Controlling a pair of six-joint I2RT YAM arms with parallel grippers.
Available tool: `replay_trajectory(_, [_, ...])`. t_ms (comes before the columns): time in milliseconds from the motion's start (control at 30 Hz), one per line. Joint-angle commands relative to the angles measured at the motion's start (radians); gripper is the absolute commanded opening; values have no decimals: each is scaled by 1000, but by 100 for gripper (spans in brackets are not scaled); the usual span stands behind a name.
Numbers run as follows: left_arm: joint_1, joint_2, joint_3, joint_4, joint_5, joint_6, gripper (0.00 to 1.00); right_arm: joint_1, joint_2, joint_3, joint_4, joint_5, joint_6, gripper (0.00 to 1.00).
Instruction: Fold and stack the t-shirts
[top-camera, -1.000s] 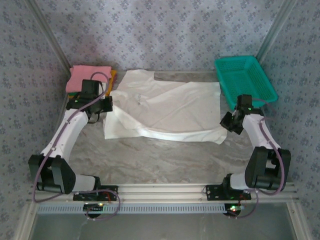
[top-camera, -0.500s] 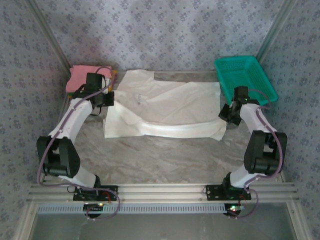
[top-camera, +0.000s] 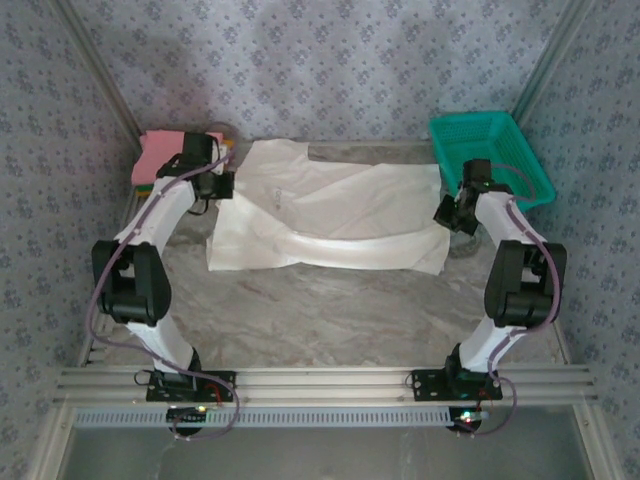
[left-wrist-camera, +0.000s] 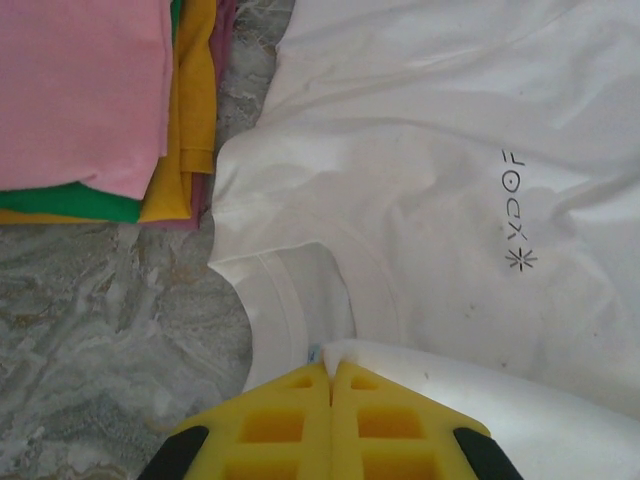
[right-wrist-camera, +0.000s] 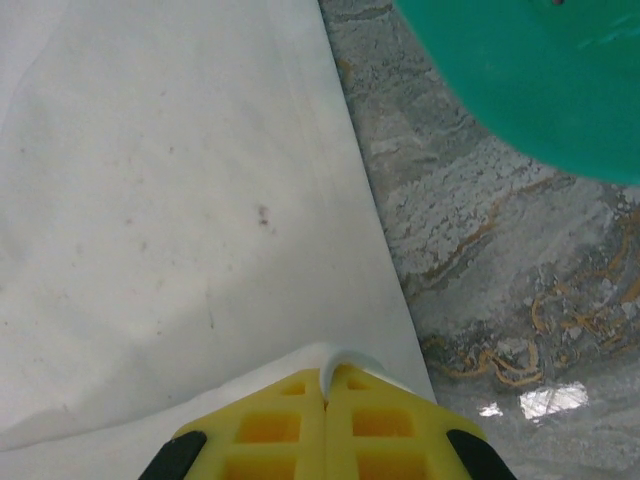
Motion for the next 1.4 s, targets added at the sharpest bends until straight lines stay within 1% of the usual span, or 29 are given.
replay_trajectory(0, [4,39,81,-1,-14,33,0,3,45,58,-9,-4,-11,0])
replay_trajectory(33, [4,54,105,-7,-16,38,1,3,55,70,-12,-4,-8,1])
replay_trajectory(67, [3,74,132,-16,-23,43,9,3,65,84,-18,-5,-4,6])
replay_trajectory(100, [4,92,162,-24,-32,48,19,3,76,102,-23,-8,0,13])
replay_trajectory(167, [4,126,231,-49,-45,54,44,3,95,155,-37,-10,0,27])
replay_trajectory(200, [4,140,271,-63,-57,54,54,3,106,190,-53,-7,0,28])
replay_trajectory(233, [4,148,307,-78,-75,46,61,4,112,220,-77,-3,-1,29])
replay_trajectory(267, [3,147,346,-94,-82,34,62,3,111,253,-103,-1,-3,30])
replay_trajectory(333, [-8,110,356,-95,-88,1,63,6,88,289,-117,29,-15,33])
replay_trajectory(400, [-37,19,287,-88,-96,-57,64,20,23,270,-132,26,-17,34])
replay_trajectory(433, [-53,-25,228,-74,-95,-87,64,29,-23,224,-122,16,-10,34])
replay_trajectory(533, [-101,-186,-19,-29,-99,-186,65,52,-229,-69,-16,-23,53,40])
replay_trajectory(600, [-125,-295,-208,15,-90,-241,63,40,-357,-266,12,-96,117,42])
replay_trajectory(667, [-134,-384,-359,29,-81,-283,62,6,-440,-382,3,-138,125,42])
replay_trajectory(733, [-133,-448,-465,20,-83,-313,62,-39,-485,-450,-14,-160,120,42])
replay_trajectory(800, [-122,-468,-538,6,-76,-329,62,-108,-484,-483,-24,-209,98,43])
replay_trajectory(900, [-77,-420,-586,-8,-35,-351,60,-171,-417,-495,2,-272,53,42])
replay_trajectory(967, [-64,-398,-612,29,-18,-355,58,-183,-366,-487,26,-291,28,41])
replay_trajectory(1067, [-47,-378,-644,101,-9,-368,51,-195,-311,-497,112,-342,33,41])
replay_trajectory(1167, [-19,-330,-650,142,9,-373,50,-199,-265,-496,164,-333,36,42])
replay_trajectory(1233, [1,-295,-643,153,13,-372,48,-196,-240,-502,211,-345,49,43])
replay_trajectory(1267, [9,-279,-643,162,14,-372,46,-192,-220,-505,238,-349,56,43])
replay_trajectory(1367, [27,-240,-633,180,24,-386,44,-178,-153,-495,275,-364,66,43])
